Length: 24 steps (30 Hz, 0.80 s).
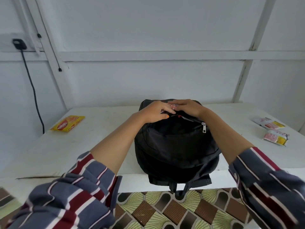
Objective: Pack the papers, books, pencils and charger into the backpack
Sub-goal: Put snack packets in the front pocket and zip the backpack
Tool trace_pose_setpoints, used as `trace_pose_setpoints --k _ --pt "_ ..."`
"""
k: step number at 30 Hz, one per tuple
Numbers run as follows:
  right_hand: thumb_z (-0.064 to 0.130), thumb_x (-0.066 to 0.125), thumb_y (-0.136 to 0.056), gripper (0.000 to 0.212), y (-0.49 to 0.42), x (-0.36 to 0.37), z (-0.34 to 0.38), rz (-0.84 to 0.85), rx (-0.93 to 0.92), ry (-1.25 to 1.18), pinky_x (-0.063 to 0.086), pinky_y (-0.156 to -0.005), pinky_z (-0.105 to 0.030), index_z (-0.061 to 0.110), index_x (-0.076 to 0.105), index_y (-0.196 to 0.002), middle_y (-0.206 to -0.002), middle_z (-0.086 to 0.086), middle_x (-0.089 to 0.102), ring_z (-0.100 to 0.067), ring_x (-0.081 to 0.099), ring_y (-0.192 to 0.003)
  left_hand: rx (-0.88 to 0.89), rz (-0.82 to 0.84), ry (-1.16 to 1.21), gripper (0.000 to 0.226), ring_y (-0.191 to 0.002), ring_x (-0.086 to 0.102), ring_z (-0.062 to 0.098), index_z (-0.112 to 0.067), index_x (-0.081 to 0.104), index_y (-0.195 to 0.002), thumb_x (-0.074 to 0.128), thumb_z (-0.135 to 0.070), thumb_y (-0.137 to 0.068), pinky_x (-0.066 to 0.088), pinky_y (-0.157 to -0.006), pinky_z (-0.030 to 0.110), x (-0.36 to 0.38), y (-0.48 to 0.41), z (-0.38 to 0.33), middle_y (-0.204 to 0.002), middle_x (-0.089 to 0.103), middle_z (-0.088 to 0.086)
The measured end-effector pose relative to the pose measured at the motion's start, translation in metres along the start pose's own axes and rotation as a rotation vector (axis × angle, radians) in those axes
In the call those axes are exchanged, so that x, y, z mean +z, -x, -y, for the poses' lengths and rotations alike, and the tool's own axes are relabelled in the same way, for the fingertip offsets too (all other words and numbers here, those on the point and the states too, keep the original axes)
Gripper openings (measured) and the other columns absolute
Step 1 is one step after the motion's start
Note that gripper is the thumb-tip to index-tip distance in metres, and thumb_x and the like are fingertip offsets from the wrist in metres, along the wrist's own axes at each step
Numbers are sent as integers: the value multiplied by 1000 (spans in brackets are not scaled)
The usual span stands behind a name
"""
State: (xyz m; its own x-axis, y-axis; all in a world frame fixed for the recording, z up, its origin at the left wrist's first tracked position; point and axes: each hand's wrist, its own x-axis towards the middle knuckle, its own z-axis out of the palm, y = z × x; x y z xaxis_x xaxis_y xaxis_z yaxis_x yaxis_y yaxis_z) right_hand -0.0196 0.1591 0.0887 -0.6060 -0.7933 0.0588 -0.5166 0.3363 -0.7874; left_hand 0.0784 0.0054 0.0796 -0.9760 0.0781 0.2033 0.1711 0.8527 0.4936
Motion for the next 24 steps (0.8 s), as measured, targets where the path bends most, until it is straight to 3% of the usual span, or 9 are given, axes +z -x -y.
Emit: trace_pose_setpoints --k 2,4,9,12,16,20,24 --pt "14 49 -95 36 -5 2 -5 75 9 103 22 -108 -26 20 54 -130 -135 11 44 -6 34 -129 5 -8 8 33 -122 47 11 -11 66 -116 56 2 -87 30 -104 18 1 2 3 -128 59 3" --pt "13 53 -91 36 -11 3 -13 82 -22 222 25 -105 -25 21 58 -126 -138 5 47 -12 39 -129 -8 -21 23 32 -119 51 12 -10 67 -113 55 4 -87 35 -105 24 2 4 6 -124 61 4" --pt "25 64 -81 37 -18 9 -19 -92 -46 402 40 -101 -40 28 64 -118 -124 2 58 -19 51 -114 -58 -14 -25 36 -118 53 17 -16 67 -115 54 4 -87 39 -106 34 5 4 7 -127 59 4" --pt "28 64 -82 34 -17 13 -17 -111 -88 419 38 -102 -44 27 65 -116 -126 0 56 -21 50 -116 -48 -34 5 31 -109 54 15 -15 71 -105 55 4 -87 42 -102 37 5 7 8 -114 60 -2" --pt "21 70 -81 38 -15 12 -18 -85 -53 403 38 -102 -37 22 64 -119 -133 -4 52 -22 51 -115 -69 -25 30 24 -109 54 16 -17 72 -97 57 0 -89 44 -99 34 8 15 8 -113 56 -1" --pt "12 70 -80 38 -16 21 -13 -152 -49 394 39 -91 -26 16 65 -117 -124 -9 59 -22 54 -111 -96 -20 32 22 -87 53 2 -16 71 -100 56 -3 -90 44 -87 23 9 19 6 -117 62 3" --pt "-2 62 -80 38 -13 20 -9 -231 -49 312 41 -74 -18 13 66 -115 -120 -10 62 -13 53 -90 -103 43 18 23 -91 57 5 -14 70 -108 60 -5 -88 45 -92 25 8 23 4 -114 66 6"
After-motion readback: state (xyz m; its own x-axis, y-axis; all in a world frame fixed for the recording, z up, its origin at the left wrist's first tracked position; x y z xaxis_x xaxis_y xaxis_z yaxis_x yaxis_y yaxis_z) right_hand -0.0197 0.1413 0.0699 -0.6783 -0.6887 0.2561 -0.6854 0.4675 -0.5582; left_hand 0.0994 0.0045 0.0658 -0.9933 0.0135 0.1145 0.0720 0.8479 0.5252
